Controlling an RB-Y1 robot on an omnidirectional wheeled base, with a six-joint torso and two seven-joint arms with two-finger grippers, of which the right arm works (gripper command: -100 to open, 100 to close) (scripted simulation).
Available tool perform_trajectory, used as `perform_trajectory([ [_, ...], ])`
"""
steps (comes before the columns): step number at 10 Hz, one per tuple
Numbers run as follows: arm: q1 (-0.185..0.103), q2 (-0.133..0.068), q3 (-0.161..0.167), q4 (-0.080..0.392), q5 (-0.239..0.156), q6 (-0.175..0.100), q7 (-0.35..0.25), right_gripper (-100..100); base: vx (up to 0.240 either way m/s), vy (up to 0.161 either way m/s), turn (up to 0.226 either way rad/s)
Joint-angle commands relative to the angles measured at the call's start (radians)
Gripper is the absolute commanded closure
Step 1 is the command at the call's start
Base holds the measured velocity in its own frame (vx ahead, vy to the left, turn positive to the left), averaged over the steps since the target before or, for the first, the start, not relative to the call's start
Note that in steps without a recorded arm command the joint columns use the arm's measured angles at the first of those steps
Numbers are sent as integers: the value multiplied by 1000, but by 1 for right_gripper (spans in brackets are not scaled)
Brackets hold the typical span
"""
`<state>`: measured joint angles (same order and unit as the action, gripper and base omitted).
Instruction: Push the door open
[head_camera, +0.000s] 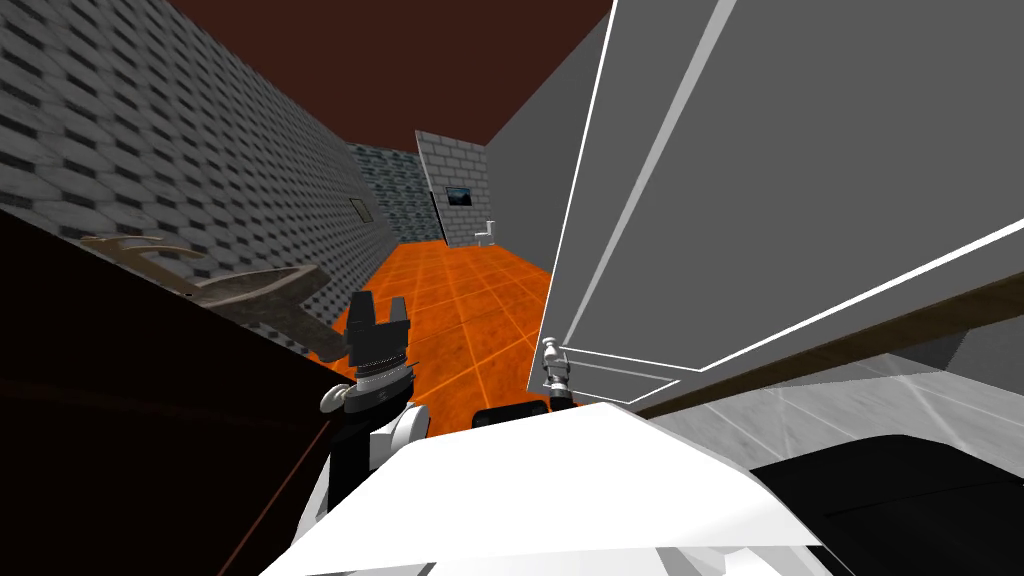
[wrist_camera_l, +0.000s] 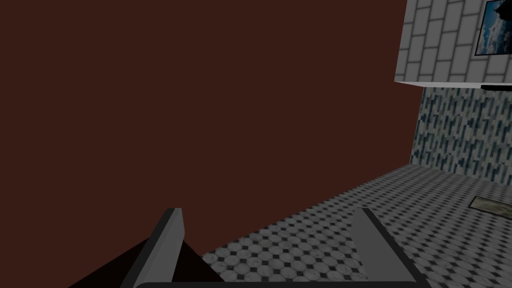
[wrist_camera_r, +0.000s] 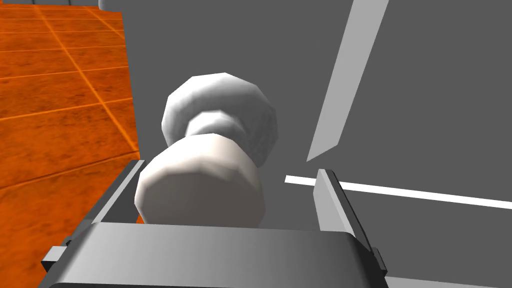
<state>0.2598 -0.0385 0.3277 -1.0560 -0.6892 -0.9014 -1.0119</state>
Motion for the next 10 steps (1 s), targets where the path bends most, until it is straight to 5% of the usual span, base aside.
perform_trajectory([
  [1, -18, 2, -30, 18, -11, -23, -1, 100, 163, 26, -67],
  [8, -33, 56, -103, 26, -48, -34, 14, 100, 184, 35, -56],
  [10, -29, 59, -99, 30, -48, -26, 13, 100, 160, 26, -43],
])
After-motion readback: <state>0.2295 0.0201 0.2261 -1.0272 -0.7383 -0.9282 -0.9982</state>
